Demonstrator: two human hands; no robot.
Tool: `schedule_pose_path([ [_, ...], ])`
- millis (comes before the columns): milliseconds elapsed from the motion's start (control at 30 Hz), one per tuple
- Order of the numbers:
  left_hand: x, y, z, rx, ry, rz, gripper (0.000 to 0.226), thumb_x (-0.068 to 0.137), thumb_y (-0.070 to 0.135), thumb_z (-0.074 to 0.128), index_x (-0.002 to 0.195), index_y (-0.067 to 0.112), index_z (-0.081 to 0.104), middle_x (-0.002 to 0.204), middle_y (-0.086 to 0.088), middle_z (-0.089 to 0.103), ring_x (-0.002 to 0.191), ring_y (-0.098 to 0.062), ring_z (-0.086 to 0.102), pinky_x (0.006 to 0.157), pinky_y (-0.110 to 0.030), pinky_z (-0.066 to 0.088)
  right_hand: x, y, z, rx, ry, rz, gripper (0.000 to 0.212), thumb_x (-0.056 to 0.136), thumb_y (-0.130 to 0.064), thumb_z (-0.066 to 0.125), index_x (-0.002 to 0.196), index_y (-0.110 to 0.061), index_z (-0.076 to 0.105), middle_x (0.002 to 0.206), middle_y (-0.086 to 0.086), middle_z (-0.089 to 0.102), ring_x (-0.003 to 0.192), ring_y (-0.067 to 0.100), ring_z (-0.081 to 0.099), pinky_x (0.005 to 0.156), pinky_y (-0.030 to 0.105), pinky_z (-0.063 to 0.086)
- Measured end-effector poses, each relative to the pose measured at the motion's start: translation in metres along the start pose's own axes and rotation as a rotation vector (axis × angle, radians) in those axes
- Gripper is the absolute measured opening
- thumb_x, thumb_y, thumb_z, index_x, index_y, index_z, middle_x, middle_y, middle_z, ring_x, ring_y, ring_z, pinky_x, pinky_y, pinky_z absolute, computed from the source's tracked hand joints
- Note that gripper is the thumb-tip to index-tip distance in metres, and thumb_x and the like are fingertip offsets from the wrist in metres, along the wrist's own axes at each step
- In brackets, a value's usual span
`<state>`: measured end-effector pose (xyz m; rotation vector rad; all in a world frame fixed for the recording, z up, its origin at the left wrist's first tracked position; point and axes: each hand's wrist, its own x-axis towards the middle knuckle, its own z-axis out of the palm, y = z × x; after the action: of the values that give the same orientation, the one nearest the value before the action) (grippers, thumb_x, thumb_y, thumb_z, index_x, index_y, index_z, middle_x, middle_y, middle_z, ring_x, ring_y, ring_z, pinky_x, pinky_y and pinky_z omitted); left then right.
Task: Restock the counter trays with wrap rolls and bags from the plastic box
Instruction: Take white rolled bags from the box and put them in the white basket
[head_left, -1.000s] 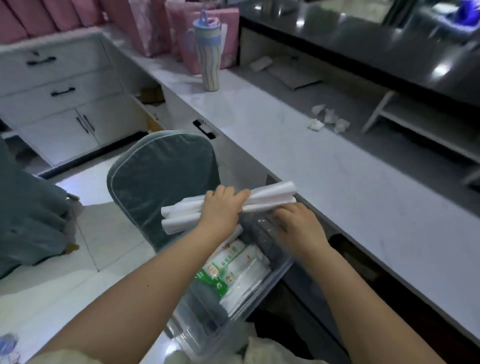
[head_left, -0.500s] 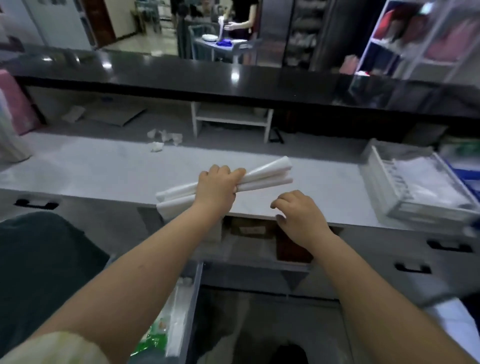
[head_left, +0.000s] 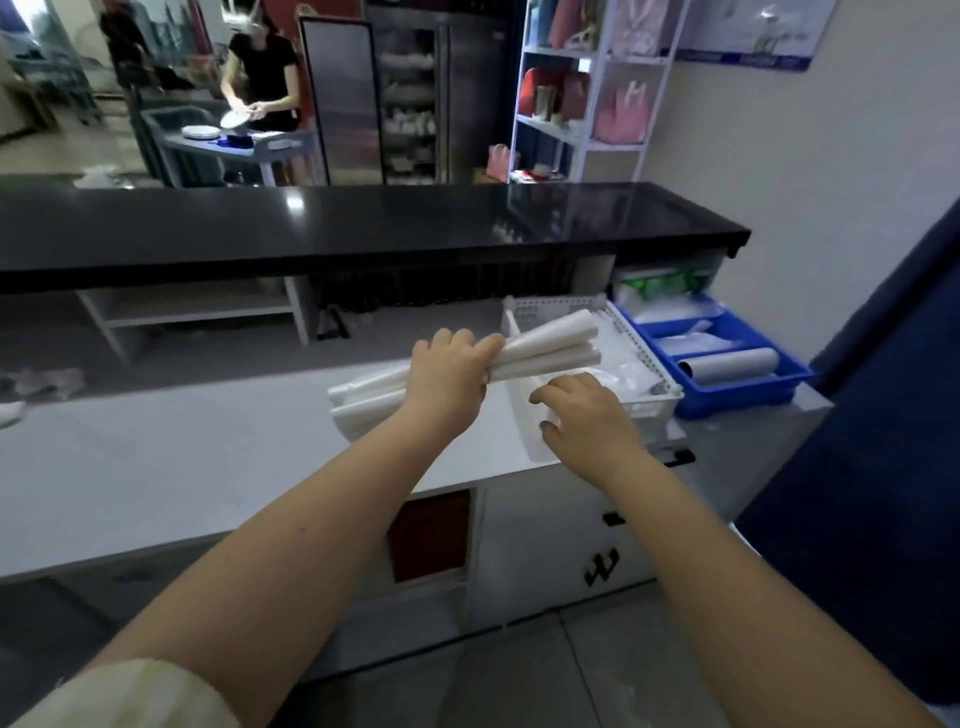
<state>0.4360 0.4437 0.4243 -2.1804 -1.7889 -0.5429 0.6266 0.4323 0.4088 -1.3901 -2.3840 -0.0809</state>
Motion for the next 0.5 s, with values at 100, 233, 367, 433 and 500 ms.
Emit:
schedule_pose_path([
  [100, 0.039, 0.042, 0.020, -0.008, 0.008, 0.008, 0.048, 0.086, 0.018, 0.056, 0.130, 0.030, 0.042, 0.107, -0.003, 0.055, 0.099, -0.028, 0.048, 0.080, -0.039, 0.035, 0.007, 0.056, -0.014, -0.017, -0.001, 0.005, 0.032, 0.084, -0.015, 0.059, 0.116, -0.016, 0.060, 0.117, 0.002, 0.061, 0.113, 0.026, 0.047, 0.092, 0.040, 0.041],
  [233, 0.084, 0.082, 0.044, -0.031, 0.017, -0.019, 0.048, 0.086, 0.018, 0.055, 0.131, 0.029, 0.044, 0.108, -0.004, 0.057, 0.100, -0.029, 0.048, 0.080, -0.039, 0.035, 0.019, 0.119, -0.024, 0.014, 0.013, 0.000, 0.032, 0.085, -0.014, 0.060, 0.116, -0.016, 0.060, 0.117, 0.001, 0.061, 0.112, 0.025, 0.048, 0.093, 0.040, 0.041],
  [367, 0.119, 0.104, 0.067, -0.064, -0.016, -0.052, 0.049, 0.085, 0.019, 0.056, 0.131, 0.030, 0.044, 0.109, -0.003, 0.058, 0.101, -0.028, 0.049, 0.079, -0.040, 0.037, 0.032, 0.162, -0.015, 0.044, -0.025, 0.001, 0.031, 0.086, -0.013, 0.060, 0.117, -0.016, 0.060, 0.117, 0.002, 0.061, 0.111, 0.025, 0.048, 0.093, 0.038, 0.041],
  [433, 0.135, 0.110, 0.076, -0.116, -0.044, -0.086, 0.050, 0.083, 0.018, 0.055, 0.130, 0.031, 0.046, 0.105, -0.002, 0.058, 0.099, -0.028, 0.049, 0.078, -0.039, 0.038, 0.040, 0.178, -0.008, 0.064, -0.055, 0.015, 0.031, 0.087, -0.015, 0.059, 0.118, -0.017, 0.059, 0.118, 0.001, 0.060, 0.113, 0.024, 0.047, 0.094, 0.038, 0.041],
  [500, 0.152, 0.112, 0.084, -0.184, -0.065, -0.124, 0.049, 0.080, 0.018, 0.055, 0.127, 0.033, 0.049, 0.098, -0.001, 0.058, 0.096, -0.028, 0.050, 0.077, -0.039, 0.042, 0.053, 0.192, -0.001, 0.095, -0.062, 0.033, 0.032, 0.088, -0.017, 0.059, 0.120, -0.018, 0.058, 0.120, -0.001, 0.059, 0.114, 0.023, 0.046, 0.095, 0.036, 0.040],
])
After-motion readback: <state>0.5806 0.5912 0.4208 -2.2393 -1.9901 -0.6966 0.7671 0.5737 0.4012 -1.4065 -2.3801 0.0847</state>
